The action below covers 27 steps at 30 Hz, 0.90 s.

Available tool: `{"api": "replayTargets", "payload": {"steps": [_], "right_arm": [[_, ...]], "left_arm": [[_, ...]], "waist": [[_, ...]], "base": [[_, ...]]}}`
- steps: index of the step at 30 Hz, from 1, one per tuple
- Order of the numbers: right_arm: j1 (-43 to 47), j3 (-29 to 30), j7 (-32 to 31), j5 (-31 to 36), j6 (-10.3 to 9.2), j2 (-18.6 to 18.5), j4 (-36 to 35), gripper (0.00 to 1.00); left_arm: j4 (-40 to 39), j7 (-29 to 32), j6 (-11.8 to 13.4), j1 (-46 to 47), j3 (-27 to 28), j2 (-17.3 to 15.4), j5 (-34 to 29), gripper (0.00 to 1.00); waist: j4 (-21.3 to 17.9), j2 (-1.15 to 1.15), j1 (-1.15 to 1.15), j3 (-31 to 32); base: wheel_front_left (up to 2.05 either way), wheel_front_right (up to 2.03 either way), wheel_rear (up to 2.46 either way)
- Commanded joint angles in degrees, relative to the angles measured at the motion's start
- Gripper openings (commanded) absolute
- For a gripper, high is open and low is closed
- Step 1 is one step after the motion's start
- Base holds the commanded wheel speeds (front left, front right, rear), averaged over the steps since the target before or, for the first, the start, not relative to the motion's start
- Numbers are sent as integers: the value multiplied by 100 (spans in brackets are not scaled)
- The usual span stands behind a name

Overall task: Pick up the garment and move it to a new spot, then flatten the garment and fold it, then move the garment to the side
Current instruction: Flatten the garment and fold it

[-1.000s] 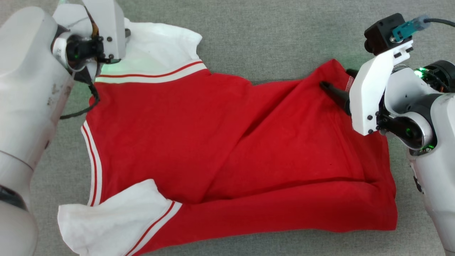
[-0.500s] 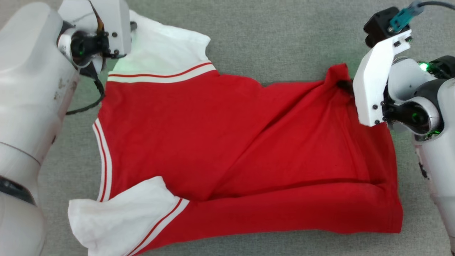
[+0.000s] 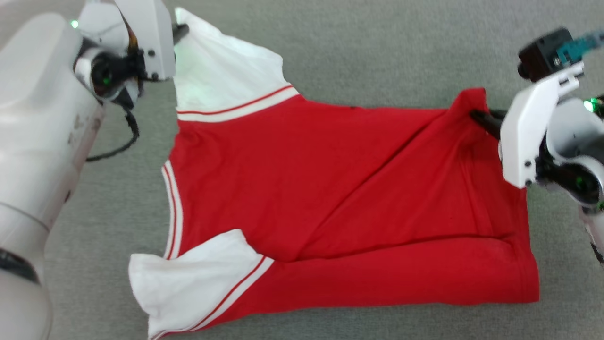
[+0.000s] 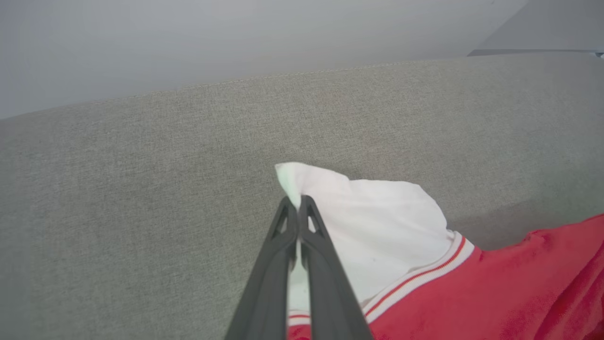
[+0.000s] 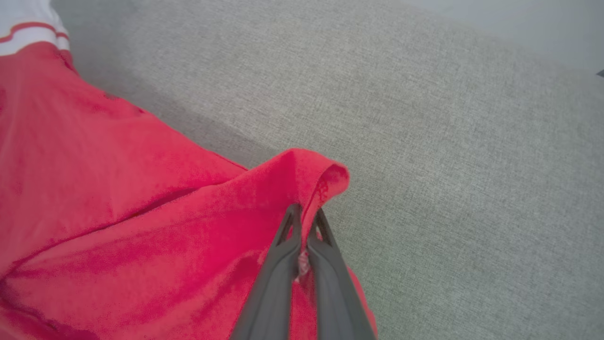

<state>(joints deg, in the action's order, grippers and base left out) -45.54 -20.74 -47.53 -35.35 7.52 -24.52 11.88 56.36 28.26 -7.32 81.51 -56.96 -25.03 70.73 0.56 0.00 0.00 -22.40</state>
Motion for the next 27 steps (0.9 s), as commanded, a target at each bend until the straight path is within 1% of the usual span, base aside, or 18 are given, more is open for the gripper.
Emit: {"api": "replayTargets", "payload": {"steps": [1,8,10,12,14,17,22,27], "right_arm": [[148,-53,109,-89,-6,-100,-83,0],[835,-203,528,-367,-6,-647,-509,0],[1055,-210,640,-440,-6,-767,-635,0],[1300,-167,725,-495,-6,-876,-736,0],[1537,-123,806,-531,-6,-964,-859,0],[1961,-36,888,-601,-6,-1069,-1035,0],[2636,225,958,-621,-6,-1111,-1274,0],[3277,527,937,-615,-6,-1000,-1503,0]], "left_arm": [[-105,-45,-18,-130,-19,-81,21,0],[-984,-75,-20,-711,-165,-507,60,0],[-1286,-27,50,-901,-215,-639,59,0],[-1645,14,182,-1102,-259,-812,53,0],[-2096,76,368,-1330,-304,-1011,63,0],[-2908,185,746,-1687,-345,-1334,104,0],[-4440,327,1518,-2326,-384,-1975,241,0],[-5776,366,2256,-2986,-402,-2570,441,0]], "waist": [[192,0,0,282],[380,0,0,752],[430,0,0,880],[476,0,0,996],[513,0,0,1099],[570,0,0,1246],[626,0,0,1445],[637,0,0,1556]], "base": [[0,0,0],[0,0,0],[0,0,0],[0,0,0],[0,0,0],[0,0,0],[0,0,0],[0,0,0]]}}
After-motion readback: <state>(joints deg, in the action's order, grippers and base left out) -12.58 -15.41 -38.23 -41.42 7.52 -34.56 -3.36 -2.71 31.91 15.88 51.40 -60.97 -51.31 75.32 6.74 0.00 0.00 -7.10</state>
